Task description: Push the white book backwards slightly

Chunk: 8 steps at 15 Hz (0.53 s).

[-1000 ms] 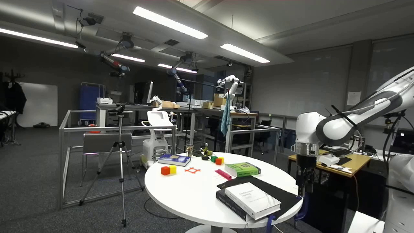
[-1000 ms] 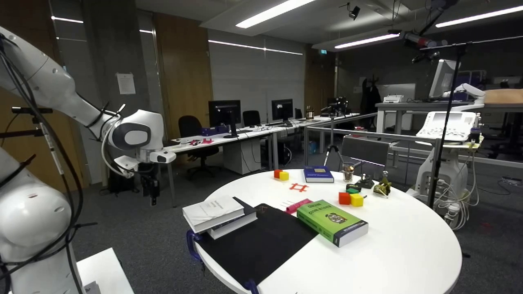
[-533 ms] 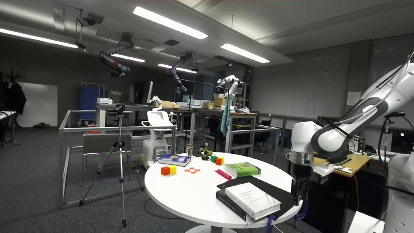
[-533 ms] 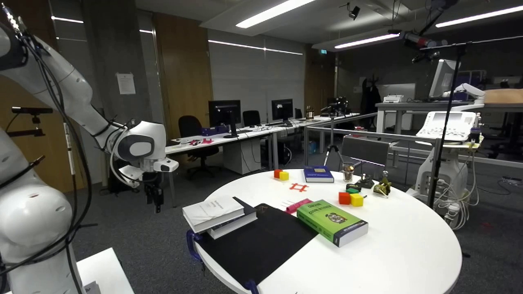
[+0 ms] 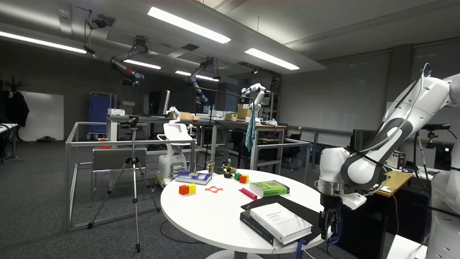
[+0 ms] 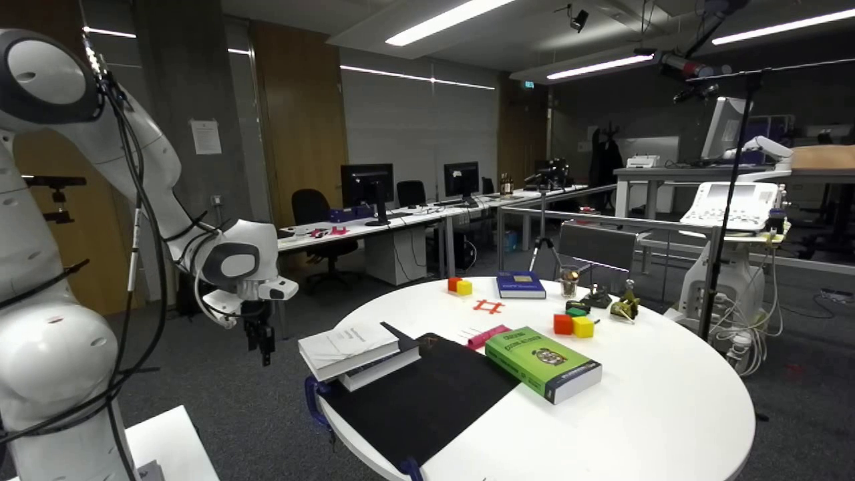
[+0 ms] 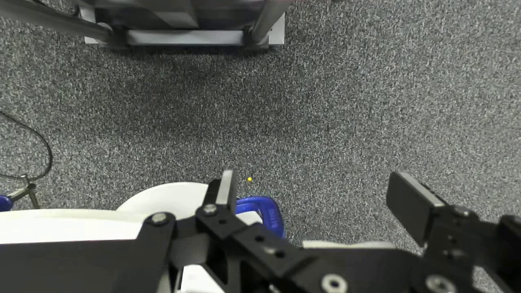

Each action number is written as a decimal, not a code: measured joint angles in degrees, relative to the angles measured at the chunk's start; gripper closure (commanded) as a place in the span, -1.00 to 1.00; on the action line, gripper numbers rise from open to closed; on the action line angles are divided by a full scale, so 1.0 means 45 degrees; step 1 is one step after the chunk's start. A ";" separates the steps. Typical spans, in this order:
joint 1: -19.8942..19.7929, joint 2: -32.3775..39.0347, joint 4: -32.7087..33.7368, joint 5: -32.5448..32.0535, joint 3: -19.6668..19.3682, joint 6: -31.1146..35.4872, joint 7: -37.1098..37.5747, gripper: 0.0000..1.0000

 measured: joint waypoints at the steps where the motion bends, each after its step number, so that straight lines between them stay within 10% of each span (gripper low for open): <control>1: -0.0005 0.0318 0.0003 -0.0148 0.0000 0.0261 0.0078 -1.00; 8: -0.0027 0.2368 0.0045 -0.3056 -0.0046 0.2290 0.2296 -1.00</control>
